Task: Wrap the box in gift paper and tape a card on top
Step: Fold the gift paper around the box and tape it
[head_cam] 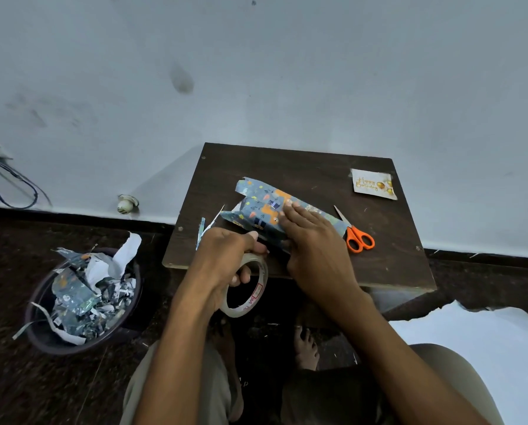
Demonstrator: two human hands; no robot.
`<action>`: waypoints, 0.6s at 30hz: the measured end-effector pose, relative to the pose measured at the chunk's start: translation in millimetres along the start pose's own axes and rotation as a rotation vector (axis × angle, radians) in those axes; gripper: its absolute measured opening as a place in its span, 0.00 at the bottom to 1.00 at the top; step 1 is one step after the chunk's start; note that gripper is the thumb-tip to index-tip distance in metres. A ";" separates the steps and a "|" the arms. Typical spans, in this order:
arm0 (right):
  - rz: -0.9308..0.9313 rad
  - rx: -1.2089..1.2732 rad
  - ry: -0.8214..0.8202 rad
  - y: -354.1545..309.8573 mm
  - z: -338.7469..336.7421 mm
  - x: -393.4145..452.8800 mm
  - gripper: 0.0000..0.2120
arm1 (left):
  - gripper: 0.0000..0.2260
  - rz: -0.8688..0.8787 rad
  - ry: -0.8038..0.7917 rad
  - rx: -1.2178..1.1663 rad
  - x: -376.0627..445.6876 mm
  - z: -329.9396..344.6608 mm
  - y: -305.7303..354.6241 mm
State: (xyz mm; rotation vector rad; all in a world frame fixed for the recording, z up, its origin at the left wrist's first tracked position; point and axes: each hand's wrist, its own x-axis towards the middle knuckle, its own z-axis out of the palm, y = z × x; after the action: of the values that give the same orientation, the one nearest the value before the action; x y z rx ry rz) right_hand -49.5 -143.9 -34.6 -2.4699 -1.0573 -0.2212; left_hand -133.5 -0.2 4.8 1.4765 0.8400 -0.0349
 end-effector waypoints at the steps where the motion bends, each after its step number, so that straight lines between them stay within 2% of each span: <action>1: 0.006 0.029 0.019 -0.1 -1.2 0.3 0.31 | 0.11 0.007 -0.005 0.002 0.1 -0.4 -0.3; 4: 0.034 0.153 0.074 2.8 -7.5 1.3 0.29 | 0.12 0.029 -0.025 0.002 -0.6 -2.2 -0.7; 9: 0.104 0.443 0.342 -11.8 -24.8 -6.3 0.09 | 0.12 0.093 -0.086 -0.063 -3.9 -3.3 2.6; 11: 0.238 0.544 0.272 -19.7 -29.8 -7.2 0.04 | 0.13 0.142 -0.113 -0.081 -5.8 -2.0 3.6; 13: 0.343 0.591 0.151 -22.2 -28.1 -8.2 0.04 | 0.14 0.172 -0.131 -0.098 -6.6 -0.4 3.5; 18: 0.432 0.642 0.053 -21.7 -27.4 -8.2 0.01 | 0.14 0.199 -0.161 -0.084 -7.3 2.1 2.3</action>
State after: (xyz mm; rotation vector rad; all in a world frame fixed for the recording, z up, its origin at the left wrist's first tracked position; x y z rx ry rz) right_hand -70.1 -148.6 -5.6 -2.0136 -0.4457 0.1669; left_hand -136.7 -5.0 10.3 1.4515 0.5558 0.0300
